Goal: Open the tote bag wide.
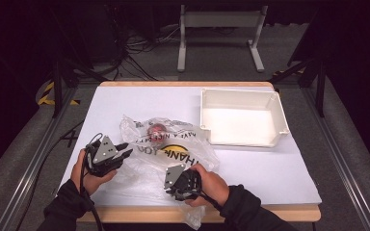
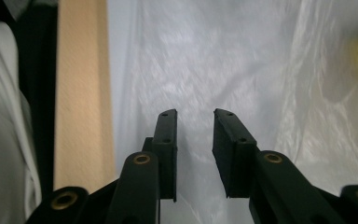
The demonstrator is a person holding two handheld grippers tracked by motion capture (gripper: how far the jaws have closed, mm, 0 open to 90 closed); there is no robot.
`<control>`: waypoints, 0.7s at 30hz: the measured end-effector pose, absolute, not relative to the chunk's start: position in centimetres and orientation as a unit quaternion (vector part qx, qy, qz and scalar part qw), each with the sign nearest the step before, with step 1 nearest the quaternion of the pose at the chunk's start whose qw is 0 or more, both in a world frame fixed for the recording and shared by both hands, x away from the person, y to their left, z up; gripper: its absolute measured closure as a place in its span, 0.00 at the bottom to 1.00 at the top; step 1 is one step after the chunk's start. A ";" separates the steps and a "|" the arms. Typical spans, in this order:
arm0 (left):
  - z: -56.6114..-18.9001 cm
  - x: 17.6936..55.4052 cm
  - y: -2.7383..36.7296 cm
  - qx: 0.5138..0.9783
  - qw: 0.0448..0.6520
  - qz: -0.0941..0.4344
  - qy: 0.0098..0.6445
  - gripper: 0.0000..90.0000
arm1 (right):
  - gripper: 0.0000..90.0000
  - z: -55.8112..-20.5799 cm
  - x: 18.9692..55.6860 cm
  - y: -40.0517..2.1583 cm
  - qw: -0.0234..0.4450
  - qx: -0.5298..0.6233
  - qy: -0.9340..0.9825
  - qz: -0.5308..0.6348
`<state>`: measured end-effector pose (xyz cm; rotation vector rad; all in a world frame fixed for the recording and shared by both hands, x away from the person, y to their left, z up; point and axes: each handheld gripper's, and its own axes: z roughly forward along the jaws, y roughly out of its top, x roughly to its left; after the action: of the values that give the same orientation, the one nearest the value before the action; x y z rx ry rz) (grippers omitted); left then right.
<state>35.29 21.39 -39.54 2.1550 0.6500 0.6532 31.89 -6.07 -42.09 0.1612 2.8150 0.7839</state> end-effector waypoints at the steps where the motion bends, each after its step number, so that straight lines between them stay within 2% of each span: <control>1: -39.5 35.3 21.4 0.847 0.390 0.256 0.256 0.78 | 0.78 -42.2 32.1 -6.2 0.114 0.060 0.957 0.261; 4: -38.9 34.6 21.6 0.843 0.410 0.245 0.249 0.73 | 0.77 -42.3 32.8 -6.9 0.117 0.079 0.955 0.260; 6: -38.4 34.1 21.6 0.838 0.424 0.241 0.243 0.65 | 0.77 -42.2 33.1 -7.1 0.124 0.086 0.954 0.259; 13: -36.5 30.8 19.6 0.848 0.456 0.210 0.169 0.62 | 0.78 -41.9 34.9 -8.5 0.171 0.127 0.943 0.256; 16: -37.6 30.3 18.1 0.877 0.424 0.177 0.139 0.70 | 0.79 -42.1 35.1 -8.5 0.189 0.145 0.937 0.257; 18: -39.7 30.5 16.7 0.911 0.372 0.136 0.119 0.74 | 0.79 -42.2 35.4 -8.7 0.195 0.151 0.933 0.260; 19: -39.7 30.5 16.7 0.911 0.372 0.136 0.119 0.75 | 0.79 -42.1 35.5 -8.8 0.196 0.150 0.934 0.260; 21: -41.3 31.5 16.1 0.920 0.323 0.163 0.148 0.71 | 0.78 -42.0 35.5 -8.8 0.201 0.155 0.931 0.263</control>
<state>31.46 16.11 -41.32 2.4155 0.3896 0.4268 35.50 -8.82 -42.01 0.4335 2.5996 0.7347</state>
